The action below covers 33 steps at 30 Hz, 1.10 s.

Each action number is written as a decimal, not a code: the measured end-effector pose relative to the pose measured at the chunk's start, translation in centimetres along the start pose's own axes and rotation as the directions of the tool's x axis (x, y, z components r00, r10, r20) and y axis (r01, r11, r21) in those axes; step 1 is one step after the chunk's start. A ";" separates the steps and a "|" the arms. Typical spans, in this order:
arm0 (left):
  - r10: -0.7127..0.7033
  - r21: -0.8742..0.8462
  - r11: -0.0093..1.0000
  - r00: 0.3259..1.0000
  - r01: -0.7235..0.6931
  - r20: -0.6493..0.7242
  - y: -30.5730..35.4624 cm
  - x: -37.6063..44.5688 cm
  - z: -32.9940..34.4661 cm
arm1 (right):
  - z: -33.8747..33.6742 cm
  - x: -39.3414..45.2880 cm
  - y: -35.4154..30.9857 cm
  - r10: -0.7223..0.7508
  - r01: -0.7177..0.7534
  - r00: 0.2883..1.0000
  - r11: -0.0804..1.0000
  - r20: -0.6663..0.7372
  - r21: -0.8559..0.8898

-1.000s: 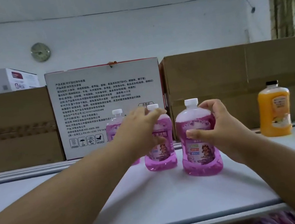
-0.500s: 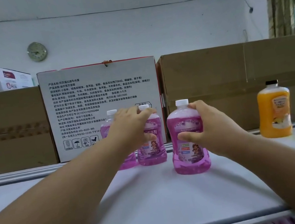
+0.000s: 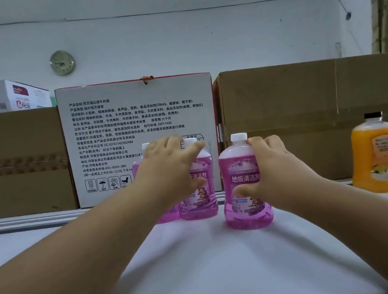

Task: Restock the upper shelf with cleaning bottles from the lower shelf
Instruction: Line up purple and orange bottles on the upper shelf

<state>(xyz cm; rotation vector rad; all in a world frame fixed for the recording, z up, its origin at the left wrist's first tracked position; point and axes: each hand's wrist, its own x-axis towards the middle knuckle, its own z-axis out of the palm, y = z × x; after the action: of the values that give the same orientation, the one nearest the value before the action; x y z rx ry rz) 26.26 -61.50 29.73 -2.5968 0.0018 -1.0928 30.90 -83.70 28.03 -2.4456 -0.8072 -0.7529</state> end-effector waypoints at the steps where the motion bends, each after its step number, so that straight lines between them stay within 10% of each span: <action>1: -0.009 0.027 1.000 0.999 0.010 -0.033 0.3 -0.5 -0.6 | 0.0 0.4 0.0 0.006 -0.006 1.000 0.999 0.006 -0.039; 13: 0.060 -0.299 0.951 0.907 0.075 0.418 4.8 -8.0 0.0 | 2.3 4.0 -0.5 0.066 -0.061 0.997 0.989 0.031 -0.136; 33: 0.088 -0.389 0.916 0.902 0.093 0.423 4.7 -8.2 -1.4 | -2.0 -2.7 -3.2 -0.094 0.065 0.966 0.990 -0.242 -0.124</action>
<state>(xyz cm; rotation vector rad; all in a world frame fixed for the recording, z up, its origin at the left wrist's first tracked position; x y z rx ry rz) 20.05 -65.32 23.54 -3.1604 0.1346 -0.5253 26.24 -83.58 28.65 -2.3649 -0.7872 -1.1382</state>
